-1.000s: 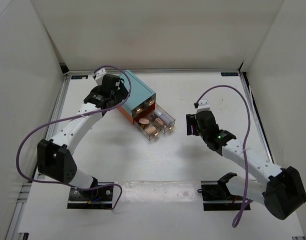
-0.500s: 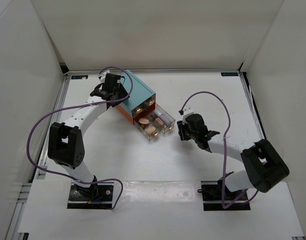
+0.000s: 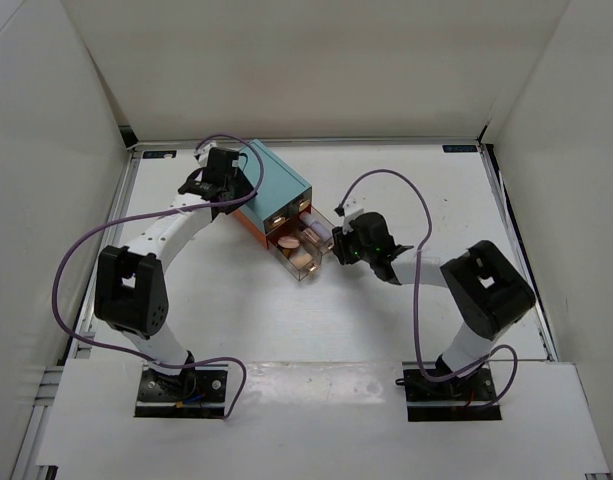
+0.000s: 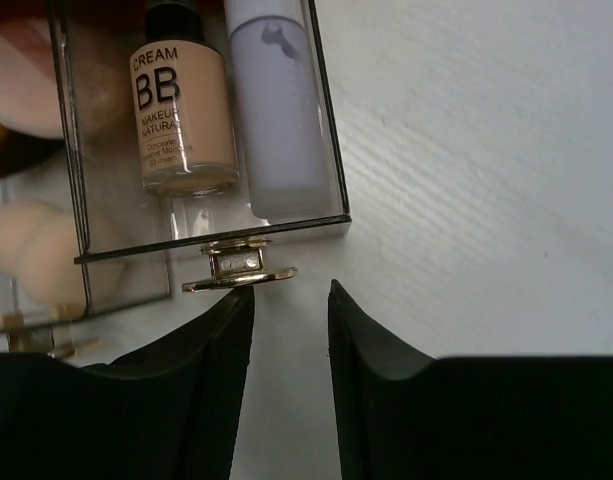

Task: Organize the makeup

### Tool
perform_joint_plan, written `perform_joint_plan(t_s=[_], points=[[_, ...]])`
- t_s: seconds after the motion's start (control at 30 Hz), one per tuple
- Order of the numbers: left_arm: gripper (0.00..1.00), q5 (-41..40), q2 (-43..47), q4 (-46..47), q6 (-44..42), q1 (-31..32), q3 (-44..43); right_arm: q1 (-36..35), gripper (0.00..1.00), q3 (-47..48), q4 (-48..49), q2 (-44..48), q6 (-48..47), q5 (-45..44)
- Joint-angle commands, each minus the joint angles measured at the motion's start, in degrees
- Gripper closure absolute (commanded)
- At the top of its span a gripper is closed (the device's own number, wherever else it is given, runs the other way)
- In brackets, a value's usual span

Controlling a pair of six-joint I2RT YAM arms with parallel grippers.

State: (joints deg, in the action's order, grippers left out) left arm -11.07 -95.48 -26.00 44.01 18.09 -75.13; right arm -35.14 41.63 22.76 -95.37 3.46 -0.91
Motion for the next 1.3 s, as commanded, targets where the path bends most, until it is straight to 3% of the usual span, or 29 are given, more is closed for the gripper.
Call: perform_joint_plan(t_s=[0.0,0.4,0.7,0.8,0.93,1.17,1.27], points=[[0.45,2.2,-0.8,-4.1,-0.8,0.1,2.5,-0.5,0.6,4.9,10.5,-3.4,0.1,2.1],[0.47,2.6,-1.0,-5.6,-1.5,0.5,2.7,-0.7,0.54,17.3,23.8,-19.0,7.8,4.0],[0.48,3.2,-0.7,-5.9,-1.9,0.5,3.4,-1.0,0.48,14.8,37.0,-21.2,15.5,-3.1],[0.48,3.2,-0.3,-6.0,-2.3,0.4,3.2,-1.1,0.47,12.9,36.0,-19.2,14.5,-3.0],[0.48,3.1,-0.1,-6.0,-2.8,0.4,2.9,-0.9,0.45,8.0,27.4,-11.2,10.6,-5.1],[0.48,3.3,0.2,-5.5,-3.1,0.0,3.1,-1.2,0.43,-9.8,16.1,5.3,8.8,-6.5],[0.48,4.2,-0.1,-5.1,-3.1,0.0,3.1,-4.6,0.43,-13.1,11.9,10.3,8.5,-6.8]])
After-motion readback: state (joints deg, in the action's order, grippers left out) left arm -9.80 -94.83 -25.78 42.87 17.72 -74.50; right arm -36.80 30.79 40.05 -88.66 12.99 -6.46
